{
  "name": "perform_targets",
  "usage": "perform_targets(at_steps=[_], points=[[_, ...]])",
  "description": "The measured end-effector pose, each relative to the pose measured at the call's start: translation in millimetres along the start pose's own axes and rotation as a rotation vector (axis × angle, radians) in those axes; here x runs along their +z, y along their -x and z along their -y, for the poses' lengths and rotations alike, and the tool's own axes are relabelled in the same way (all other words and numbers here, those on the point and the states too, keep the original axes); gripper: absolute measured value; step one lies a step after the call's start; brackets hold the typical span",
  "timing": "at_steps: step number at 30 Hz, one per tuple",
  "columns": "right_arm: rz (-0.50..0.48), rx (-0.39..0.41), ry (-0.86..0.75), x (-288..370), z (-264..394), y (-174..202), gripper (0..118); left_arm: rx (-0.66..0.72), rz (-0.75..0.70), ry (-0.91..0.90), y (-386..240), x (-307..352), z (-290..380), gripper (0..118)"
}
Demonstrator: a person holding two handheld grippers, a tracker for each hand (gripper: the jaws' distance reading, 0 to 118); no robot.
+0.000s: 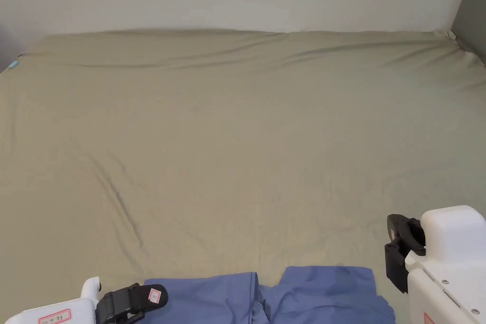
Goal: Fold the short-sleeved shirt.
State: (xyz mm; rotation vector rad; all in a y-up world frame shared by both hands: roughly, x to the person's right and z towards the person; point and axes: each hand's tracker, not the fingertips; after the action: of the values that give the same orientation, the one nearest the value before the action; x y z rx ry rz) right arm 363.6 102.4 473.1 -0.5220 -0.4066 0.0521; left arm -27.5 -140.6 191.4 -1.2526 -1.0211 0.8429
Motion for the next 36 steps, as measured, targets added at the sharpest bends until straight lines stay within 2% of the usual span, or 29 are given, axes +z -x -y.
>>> perform_targets(at_steps=[2, 4, 5, 6, 7, 8, 9, 10, 12, 16, 20, 22, 26, 29, 31, 33, 36], points=[[0.0, 0.002, -0.001, -1, 0, 1, 3, 0.161, 0.016, 0.036, 3, -17, 2, 117], [-0.002, 0.0, 0.002, -3, -1, 3, 3, 0.14, 0.004, 0.041, 2, -27, 3, 113], [-0.005, -0.002, 0.003, -4, -1, 3, 3, 0.077, -0.047, 0.079, -4, -32, 3, 99], [-0.008, -0.003, 0.005, -5, -1, 5, 3, 0.01, -0.168, 0.087, -9, -37, 4, 43], [-0.011, 0.0, 0.008, -5, -1, 6, 3, -0.065, -0.337, 0.099, -22, -44, 9, 14], [-0.012, 0.005, 0.008, -5, -1, 8, 3, -0.076, -0.372, 0.131, -25, -49, 9, 14], [-0.014, 0.01, 0.009, -5, -2, 9, 3, -0.062, -0.277, 0.087, -30, -43, 7, 14], [-0.016, 0.013, 0.01, -5, -2, 10, 3, -0.065, -0.271, 0.071, -38, -43, 6, 14], [-0.018, 0.022, 0.009, -4, -3, 11, 3, -0.197, -0.422, 0.054, -46, -35, 7, 14], [-0.018, 0.032, 0.004, -4, -8, 13, 3, -0.242, -0.409, 0.043, -61, -24, 11, 14], [-0.024, 0.039, -0.009, -1, -14, 17, 3, -0.301, -0.508, -0.026, -72, 5, 1, 14], [-0.026, 0.047, -0.015, -1, -16, 20, 3, -0.345, -0.581, -0.061, -78, 26, -6, 14], [-0.039, 0.053, -0.024, -1, -18, 24, 3, -0.433, -0.846, -0.135, -97, 75, -19, 14], [-0.05, 0.055, -0.026, -4, -18, 30, 3, -0.438, -0.994, -0.174, -122, 94, -29, 14], [-0.066, 0.054, -0.024, -6, -18, 34, 3, -0.49, -1.011, -0.196, -142, 98, -30, 14], [-0.081, 0.058, -0.027, -5, -18, 38, 3, -0.486, -0.986, -0.198, -159, 93, -30, 14], [-0.098, 0.059, -0.037, -3, -17, 40, 3, -0.432, -0.839, -0.146, -176, 70, -24, 14]])
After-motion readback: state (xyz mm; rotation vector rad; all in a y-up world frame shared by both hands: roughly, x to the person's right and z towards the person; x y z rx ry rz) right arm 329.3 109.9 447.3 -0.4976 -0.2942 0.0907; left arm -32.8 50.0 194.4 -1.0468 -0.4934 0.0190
